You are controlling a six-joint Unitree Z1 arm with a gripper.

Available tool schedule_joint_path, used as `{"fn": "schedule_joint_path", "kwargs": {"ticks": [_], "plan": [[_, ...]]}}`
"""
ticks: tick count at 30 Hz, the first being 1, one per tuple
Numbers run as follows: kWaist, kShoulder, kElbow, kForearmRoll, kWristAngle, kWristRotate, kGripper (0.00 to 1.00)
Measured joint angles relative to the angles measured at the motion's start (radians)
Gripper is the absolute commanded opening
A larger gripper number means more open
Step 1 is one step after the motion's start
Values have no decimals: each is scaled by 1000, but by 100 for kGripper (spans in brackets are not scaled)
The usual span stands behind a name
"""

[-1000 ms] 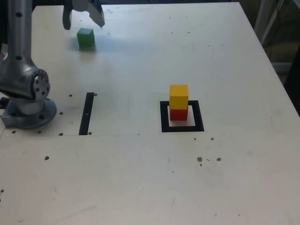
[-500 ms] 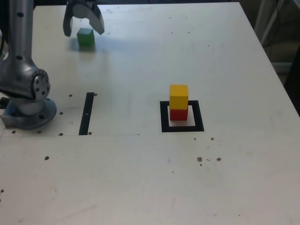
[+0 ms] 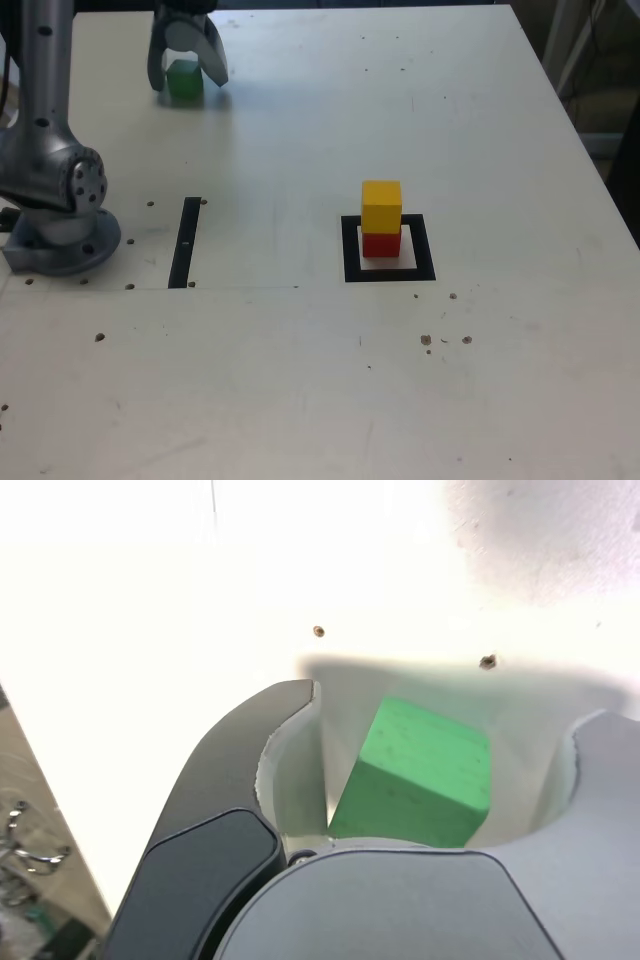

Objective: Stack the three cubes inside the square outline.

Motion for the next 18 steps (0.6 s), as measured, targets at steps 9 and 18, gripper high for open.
{"fn": "schedule_joint_path", "kwargs": {"ticks": [9,18], "plan": [[1,-5,20,-37,-1,-23,28],[3,-10,19,-40,-23,-24,18]]}}
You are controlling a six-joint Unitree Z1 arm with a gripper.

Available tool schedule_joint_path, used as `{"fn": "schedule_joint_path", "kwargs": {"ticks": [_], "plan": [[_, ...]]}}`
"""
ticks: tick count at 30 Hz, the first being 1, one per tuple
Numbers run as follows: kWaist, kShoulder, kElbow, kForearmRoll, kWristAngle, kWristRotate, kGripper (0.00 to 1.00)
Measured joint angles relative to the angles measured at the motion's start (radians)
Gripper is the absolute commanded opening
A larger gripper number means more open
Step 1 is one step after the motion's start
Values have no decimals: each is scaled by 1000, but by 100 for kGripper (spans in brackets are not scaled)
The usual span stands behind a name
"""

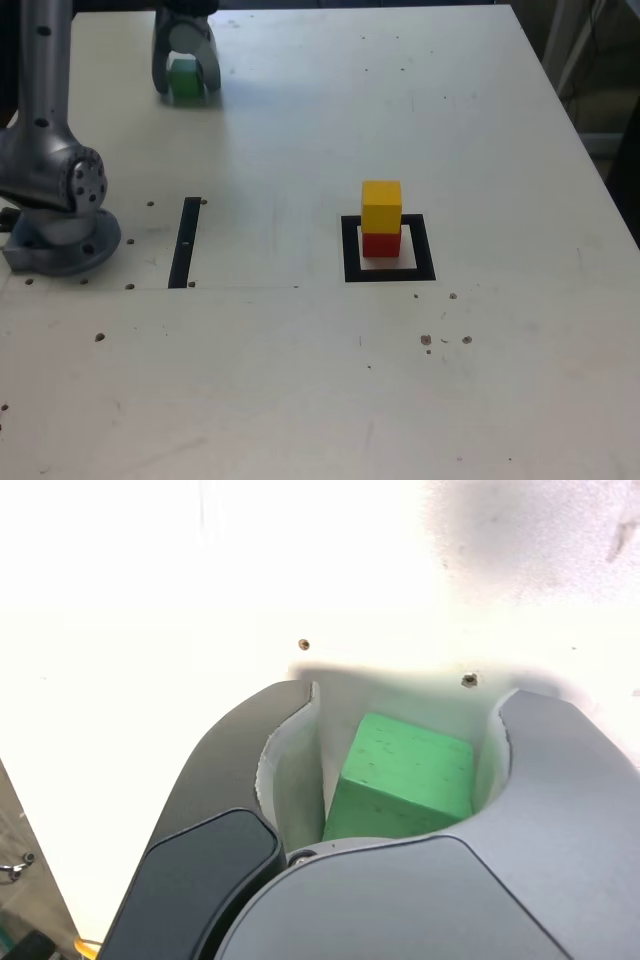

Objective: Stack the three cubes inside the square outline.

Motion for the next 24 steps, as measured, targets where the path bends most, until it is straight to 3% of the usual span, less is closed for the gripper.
{"fn": "schedule_joint_path", "kwargs": {"ticks": [10,18,24], "plan": [[0,-33,-13,25,-65,7,17],[-25,-90,-24,104,-167,7,17],[-125,-152,-28,173,-184,-3,17]]}}
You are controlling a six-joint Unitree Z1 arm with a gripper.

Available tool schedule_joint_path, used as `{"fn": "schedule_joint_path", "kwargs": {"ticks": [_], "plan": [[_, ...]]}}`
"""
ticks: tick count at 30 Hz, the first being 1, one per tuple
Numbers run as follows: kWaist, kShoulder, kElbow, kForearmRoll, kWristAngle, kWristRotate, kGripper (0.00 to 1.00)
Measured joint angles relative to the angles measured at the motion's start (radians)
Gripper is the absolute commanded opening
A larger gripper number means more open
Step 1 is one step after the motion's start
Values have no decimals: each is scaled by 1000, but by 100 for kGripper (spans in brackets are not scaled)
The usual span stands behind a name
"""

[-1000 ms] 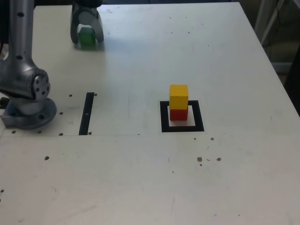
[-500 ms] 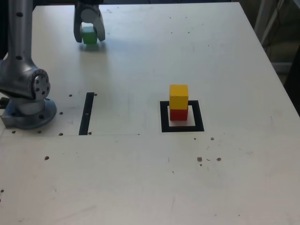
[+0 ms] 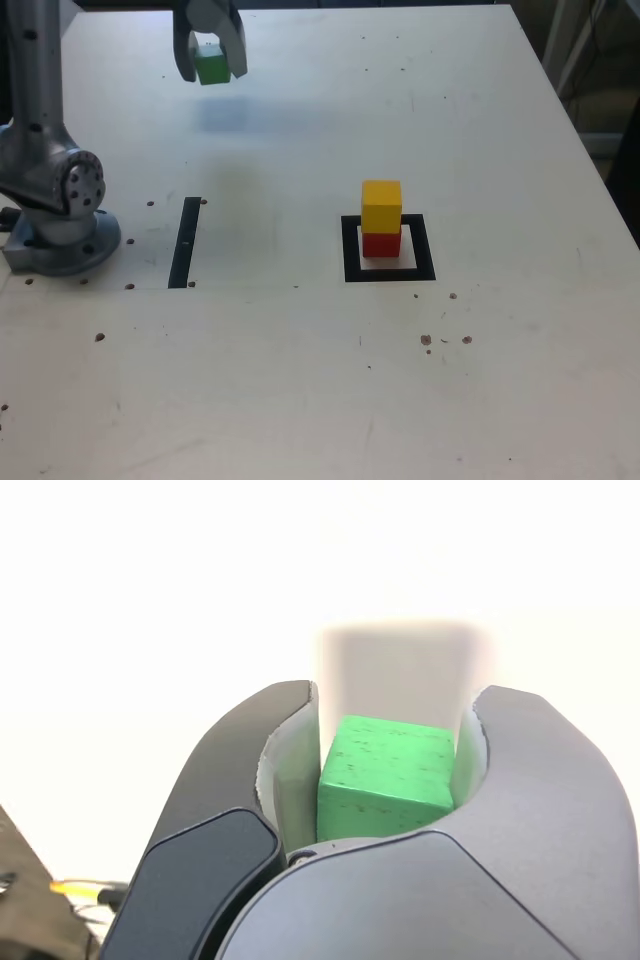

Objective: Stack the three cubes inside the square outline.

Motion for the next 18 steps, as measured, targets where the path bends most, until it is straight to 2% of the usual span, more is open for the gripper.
{"fn": "schedule_joint_path", "kwargs": {"ticks": [5,11,15,18], "plan": [[-118,-50,35,11,-1,-57,17],[-256,-96,97,-8,24,-172,17],[-307,-128,100,-6,29,-232,17],[-371,-193,74,45,28,-293,17]]}}
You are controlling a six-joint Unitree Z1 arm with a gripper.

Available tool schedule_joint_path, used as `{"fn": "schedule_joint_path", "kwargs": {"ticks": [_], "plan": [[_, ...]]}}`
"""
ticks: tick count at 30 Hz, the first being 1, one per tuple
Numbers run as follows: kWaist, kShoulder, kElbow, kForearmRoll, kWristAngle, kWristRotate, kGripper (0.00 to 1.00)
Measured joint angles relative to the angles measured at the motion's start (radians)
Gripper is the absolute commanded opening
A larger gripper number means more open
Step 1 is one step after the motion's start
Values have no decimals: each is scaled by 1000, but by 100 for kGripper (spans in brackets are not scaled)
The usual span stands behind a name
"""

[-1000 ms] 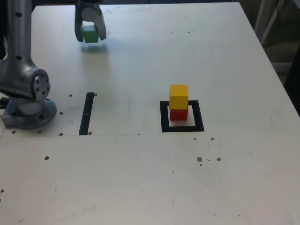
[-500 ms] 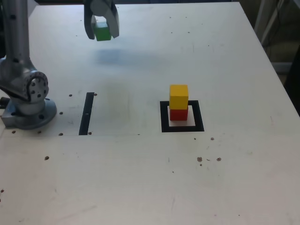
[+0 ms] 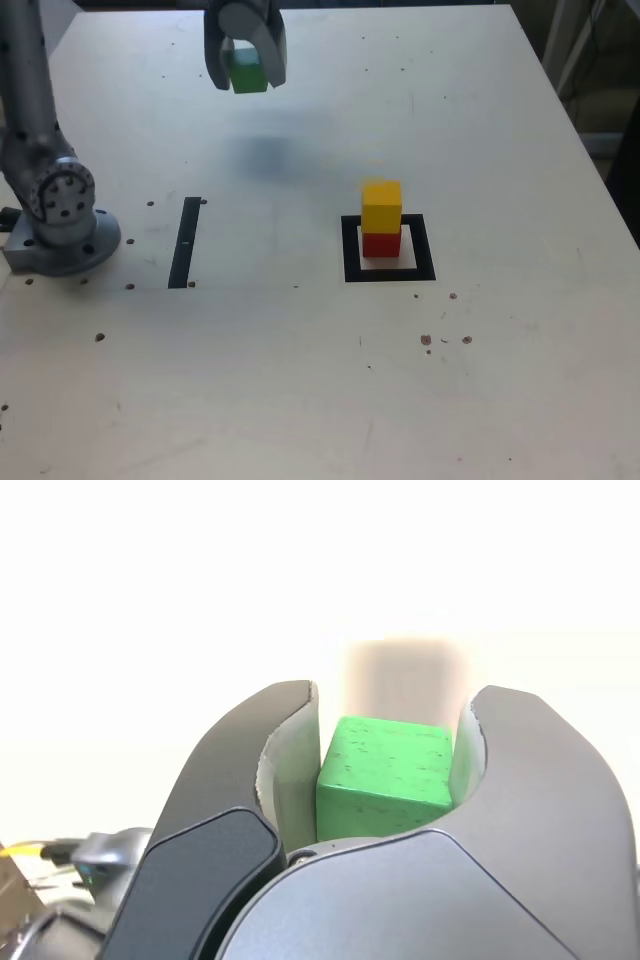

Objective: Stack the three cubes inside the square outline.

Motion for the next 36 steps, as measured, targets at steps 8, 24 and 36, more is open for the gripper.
{"fn": "schedule_joint_path", "kwargs": {"ticks": [8,24,36], "plan": [[-138,-14,-91,117,3,-153,17],[-495,114,-467,401,-25,-476,17],[-610,192,-545,415,-61,-635,17]]}}
